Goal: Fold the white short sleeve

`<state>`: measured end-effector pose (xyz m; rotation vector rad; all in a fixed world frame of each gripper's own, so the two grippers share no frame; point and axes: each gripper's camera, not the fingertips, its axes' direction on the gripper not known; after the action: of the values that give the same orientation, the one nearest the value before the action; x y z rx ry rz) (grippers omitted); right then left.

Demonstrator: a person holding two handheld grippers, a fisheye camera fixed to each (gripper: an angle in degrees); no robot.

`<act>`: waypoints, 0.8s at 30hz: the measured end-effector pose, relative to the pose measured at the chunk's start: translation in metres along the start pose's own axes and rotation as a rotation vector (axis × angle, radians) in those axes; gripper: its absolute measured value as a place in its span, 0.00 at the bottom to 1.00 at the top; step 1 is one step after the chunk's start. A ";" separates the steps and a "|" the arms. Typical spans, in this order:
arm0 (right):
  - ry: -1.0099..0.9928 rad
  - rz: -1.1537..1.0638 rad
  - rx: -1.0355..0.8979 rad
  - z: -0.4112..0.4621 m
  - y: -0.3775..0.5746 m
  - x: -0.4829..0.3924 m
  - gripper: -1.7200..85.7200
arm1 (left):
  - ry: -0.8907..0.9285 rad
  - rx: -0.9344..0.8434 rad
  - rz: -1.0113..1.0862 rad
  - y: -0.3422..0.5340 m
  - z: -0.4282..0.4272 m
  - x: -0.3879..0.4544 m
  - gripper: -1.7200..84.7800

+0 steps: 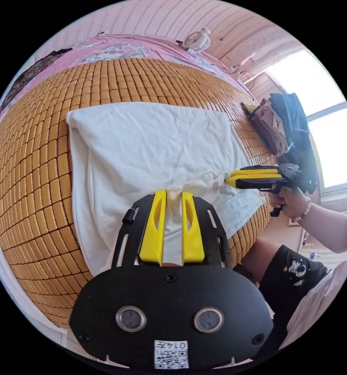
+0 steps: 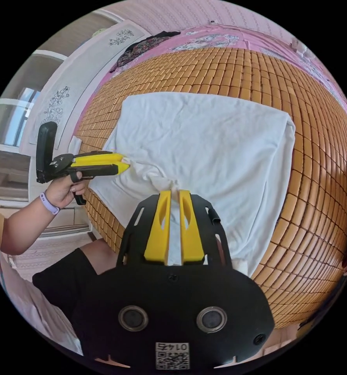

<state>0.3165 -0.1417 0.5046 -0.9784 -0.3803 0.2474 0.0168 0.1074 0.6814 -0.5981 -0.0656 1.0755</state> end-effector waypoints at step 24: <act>0.198 -0.422 -0.096 -0.017 -0.134 -0.140 0.02 | 0.076 0.004 0.197 0.042 0.037 0.114 0.05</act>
<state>0.2009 -0.2790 0.5811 -0.9827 -0.4097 -0.2503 0.0267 0.2331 0.6649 -0.6512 0.0627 1.2415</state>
